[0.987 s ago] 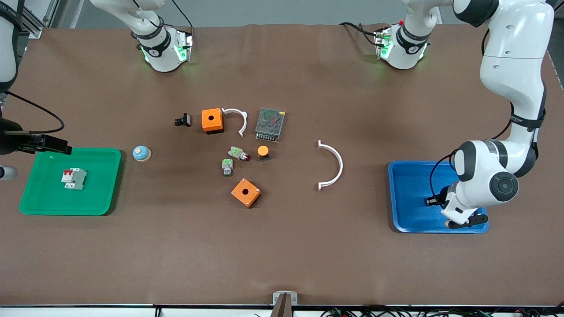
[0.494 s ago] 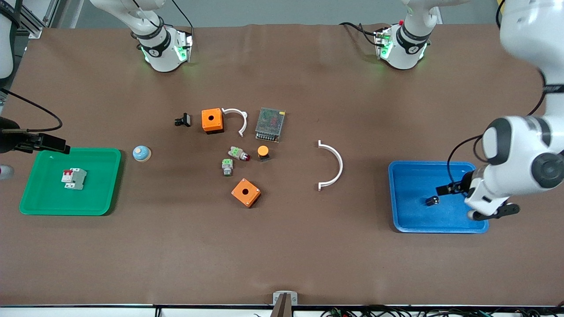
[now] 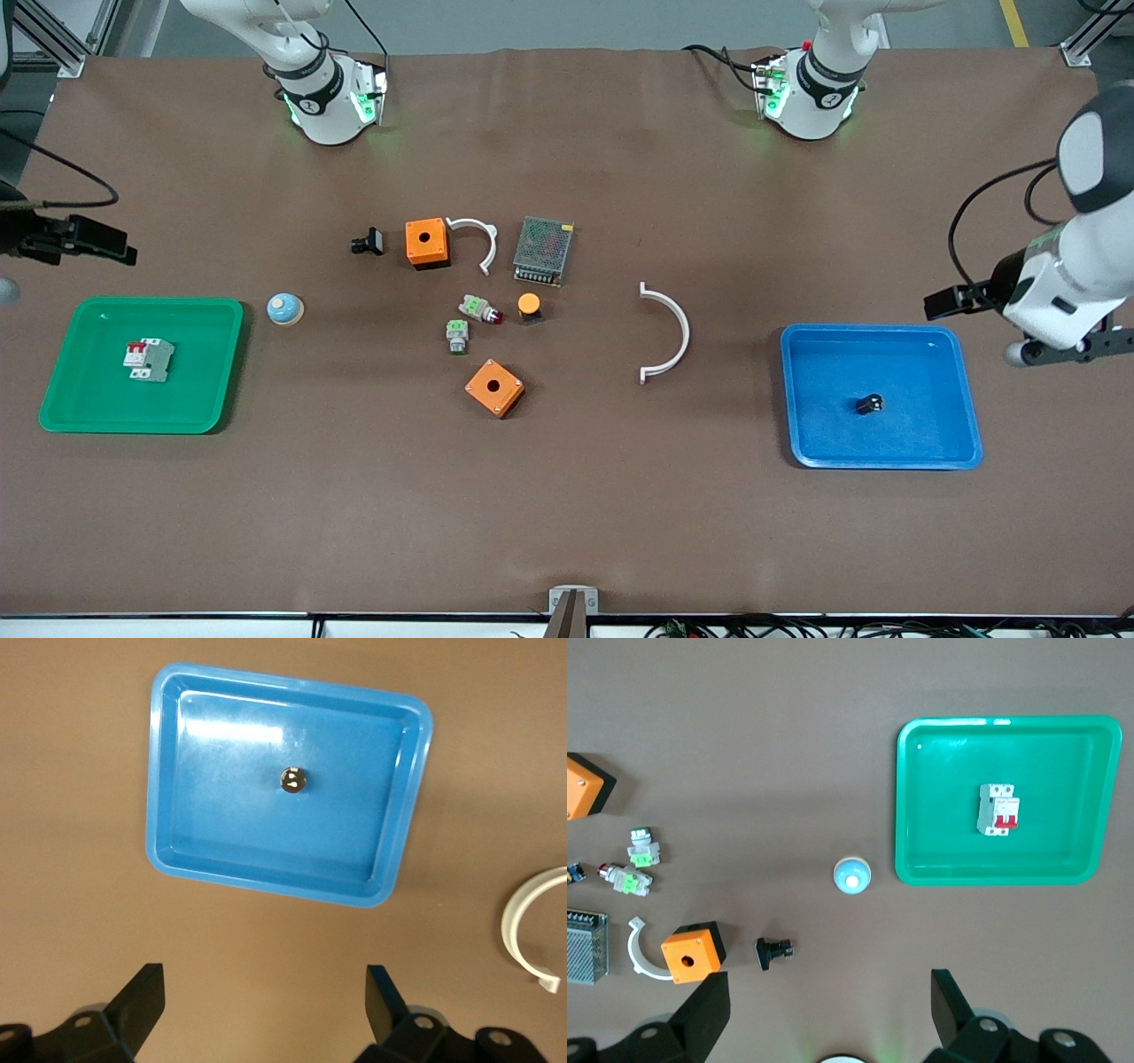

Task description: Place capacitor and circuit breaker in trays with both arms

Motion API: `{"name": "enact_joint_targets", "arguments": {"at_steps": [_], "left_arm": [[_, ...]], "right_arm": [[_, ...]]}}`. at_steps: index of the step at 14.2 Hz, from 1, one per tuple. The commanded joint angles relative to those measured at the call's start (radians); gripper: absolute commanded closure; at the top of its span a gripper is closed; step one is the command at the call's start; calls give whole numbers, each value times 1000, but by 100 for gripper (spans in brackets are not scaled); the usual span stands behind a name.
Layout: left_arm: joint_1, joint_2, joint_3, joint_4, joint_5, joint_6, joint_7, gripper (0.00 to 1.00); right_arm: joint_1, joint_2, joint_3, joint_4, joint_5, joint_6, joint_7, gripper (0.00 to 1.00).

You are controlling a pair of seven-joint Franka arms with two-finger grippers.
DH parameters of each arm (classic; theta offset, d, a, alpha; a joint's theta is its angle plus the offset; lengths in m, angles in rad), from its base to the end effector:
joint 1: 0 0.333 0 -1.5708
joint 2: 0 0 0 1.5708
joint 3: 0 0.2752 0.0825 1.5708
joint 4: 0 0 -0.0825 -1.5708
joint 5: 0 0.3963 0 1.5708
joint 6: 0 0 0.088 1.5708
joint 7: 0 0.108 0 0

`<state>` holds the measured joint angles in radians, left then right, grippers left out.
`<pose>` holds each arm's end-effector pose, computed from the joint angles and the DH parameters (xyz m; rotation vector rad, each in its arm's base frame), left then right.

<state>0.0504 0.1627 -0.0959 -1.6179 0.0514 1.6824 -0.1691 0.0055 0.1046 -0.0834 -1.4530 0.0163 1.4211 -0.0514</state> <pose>0.6074 -0.0197 0.4737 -3.0876 -0.1791 0.1440 0.5769 -0.0408 0.5670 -3.1179 0.0395 0.2114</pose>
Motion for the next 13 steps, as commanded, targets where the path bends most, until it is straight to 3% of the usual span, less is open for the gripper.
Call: {"name": "enact_joint_targets", "arguments": {"at_steps": [1, 3, 6, 13], "left_arm": [[3, -81, -15, -20, -16, -23, 22, 0], [5, -110, -16, -13, -18, -53, 34, 0], [12, -109, -4, 79, -60, -150, 106, 0], [32, -100, -7, 156, -51, -173, 86, 0]], "right_arm": [[5, -103, -1, -95, -13, 10, 7, 0], [5, -150, -1, -136, -15, 19, 7, 0], [2, -158, -3, -139, -13, 25, 7, 0], [2, -169, -3, -141, -9, 61, 8, 0]]}}
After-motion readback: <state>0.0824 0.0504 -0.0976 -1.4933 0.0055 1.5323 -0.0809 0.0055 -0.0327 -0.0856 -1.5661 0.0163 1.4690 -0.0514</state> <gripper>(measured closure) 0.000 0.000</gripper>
